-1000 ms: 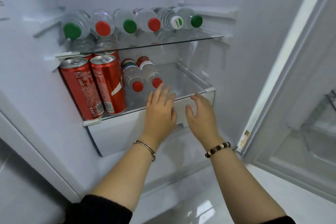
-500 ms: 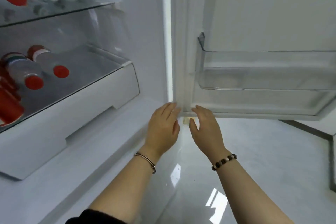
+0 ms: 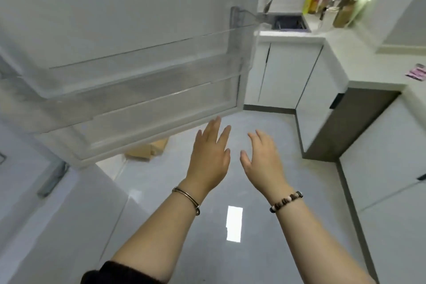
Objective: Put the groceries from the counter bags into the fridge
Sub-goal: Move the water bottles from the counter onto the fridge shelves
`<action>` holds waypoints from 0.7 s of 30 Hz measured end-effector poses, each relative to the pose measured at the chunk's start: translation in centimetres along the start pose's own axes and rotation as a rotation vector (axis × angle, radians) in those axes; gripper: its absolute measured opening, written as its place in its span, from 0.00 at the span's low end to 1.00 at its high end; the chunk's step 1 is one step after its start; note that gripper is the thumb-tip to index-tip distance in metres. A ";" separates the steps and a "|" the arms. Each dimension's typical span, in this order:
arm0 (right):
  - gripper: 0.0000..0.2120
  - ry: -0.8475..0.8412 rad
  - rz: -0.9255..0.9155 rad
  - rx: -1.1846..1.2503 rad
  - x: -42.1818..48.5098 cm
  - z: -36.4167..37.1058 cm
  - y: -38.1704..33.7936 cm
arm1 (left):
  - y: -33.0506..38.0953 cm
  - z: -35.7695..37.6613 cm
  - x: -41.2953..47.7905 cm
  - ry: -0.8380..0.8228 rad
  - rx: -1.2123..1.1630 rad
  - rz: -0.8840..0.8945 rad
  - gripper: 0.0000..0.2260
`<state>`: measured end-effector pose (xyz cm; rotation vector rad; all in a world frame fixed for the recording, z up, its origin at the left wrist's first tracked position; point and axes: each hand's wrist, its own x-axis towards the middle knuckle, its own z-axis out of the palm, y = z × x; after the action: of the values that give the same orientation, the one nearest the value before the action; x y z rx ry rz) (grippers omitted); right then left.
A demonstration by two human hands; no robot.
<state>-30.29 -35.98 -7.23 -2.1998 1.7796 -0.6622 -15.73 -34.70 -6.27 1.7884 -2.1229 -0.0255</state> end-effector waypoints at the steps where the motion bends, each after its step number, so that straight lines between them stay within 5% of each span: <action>1: 0.24 0.016 0.031 -0.025 -0.1 -1.1 2.3 | 2.2 1.0 1.3 -0.010 0.002 0.028 0.24; 11: 0.30 0.126 0.450 -0.241 -4.2 -13.6 24.7 | 26.2 11.1 10.4 -0.165 -0.045 0.312 0.26; 21: 0.30 0.323 0.861 -0.274 -12.1 -20.9 37.7 | 45.1 17.5 12.7 -0.270 -0.181 0.724 0.26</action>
<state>-74.76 -31.01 -8.43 -1.2384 2.8156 -0.5911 -65.21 -41.75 -8.25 0.8785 -2.7345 -0.2721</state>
